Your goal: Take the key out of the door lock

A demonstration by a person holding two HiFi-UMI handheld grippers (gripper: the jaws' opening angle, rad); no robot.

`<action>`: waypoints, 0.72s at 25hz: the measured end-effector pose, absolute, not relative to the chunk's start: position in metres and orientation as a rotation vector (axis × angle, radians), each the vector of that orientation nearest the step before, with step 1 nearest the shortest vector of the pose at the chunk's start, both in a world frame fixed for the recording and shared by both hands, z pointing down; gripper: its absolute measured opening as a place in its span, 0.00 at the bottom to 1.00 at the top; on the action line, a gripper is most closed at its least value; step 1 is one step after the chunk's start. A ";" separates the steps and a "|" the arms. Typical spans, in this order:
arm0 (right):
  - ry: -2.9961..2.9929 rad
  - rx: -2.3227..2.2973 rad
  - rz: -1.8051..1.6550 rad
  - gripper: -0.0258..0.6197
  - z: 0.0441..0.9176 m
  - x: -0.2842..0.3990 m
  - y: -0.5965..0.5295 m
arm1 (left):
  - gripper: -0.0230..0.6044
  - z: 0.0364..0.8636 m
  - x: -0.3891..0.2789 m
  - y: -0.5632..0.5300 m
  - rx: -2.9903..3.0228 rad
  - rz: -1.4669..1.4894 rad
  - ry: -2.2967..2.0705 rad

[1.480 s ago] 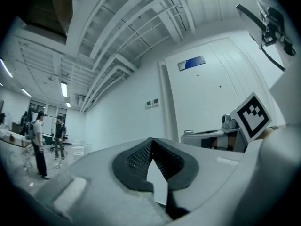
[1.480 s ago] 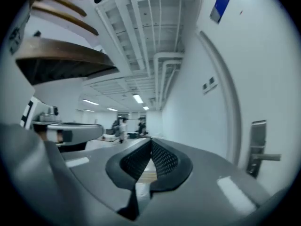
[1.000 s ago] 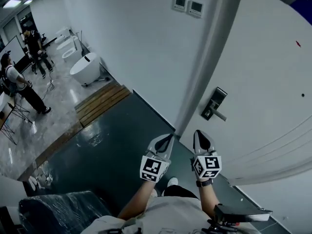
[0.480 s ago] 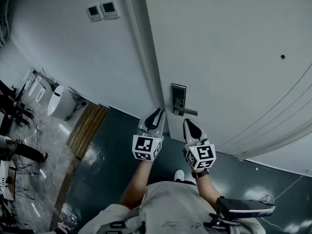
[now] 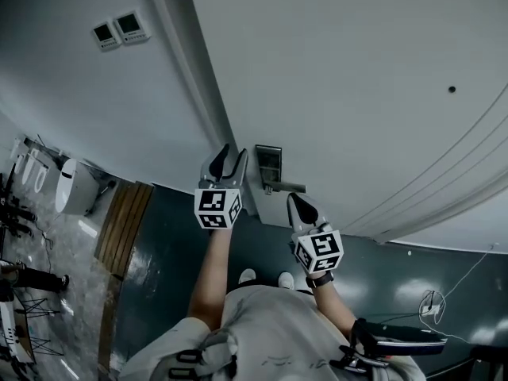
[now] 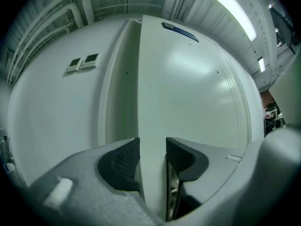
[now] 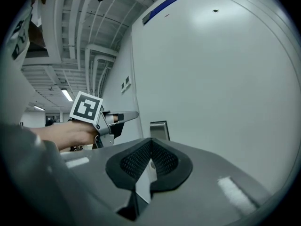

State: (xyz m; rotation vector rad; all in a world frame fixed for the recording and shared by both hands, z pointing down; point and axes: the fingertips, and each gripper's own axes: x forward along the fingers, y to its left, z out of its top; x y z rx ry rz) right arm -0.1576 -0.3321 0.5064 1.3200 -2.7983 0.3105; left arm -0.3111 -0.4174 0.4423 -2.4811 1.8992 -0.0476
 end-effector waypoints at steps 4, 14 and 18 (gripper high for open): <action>-2.735 1.364 0.362 0.05 0.525 -0.166 -0.337 | 0.33 0.450 -0.310 -0.429 -2.547 -0.076 1.831; -2.571 1.460 0.571 0.08 0.588 -0.182 -0.338 | 0.32 0.461 -0.306 -0.457 -2.695 -0.091 1.656; -2.539 1.502 0.614 0.08 0.598 -0.181 -0.342 | 0.32 0.463 -0.305 -0.461 -2.742 -0.052 1.602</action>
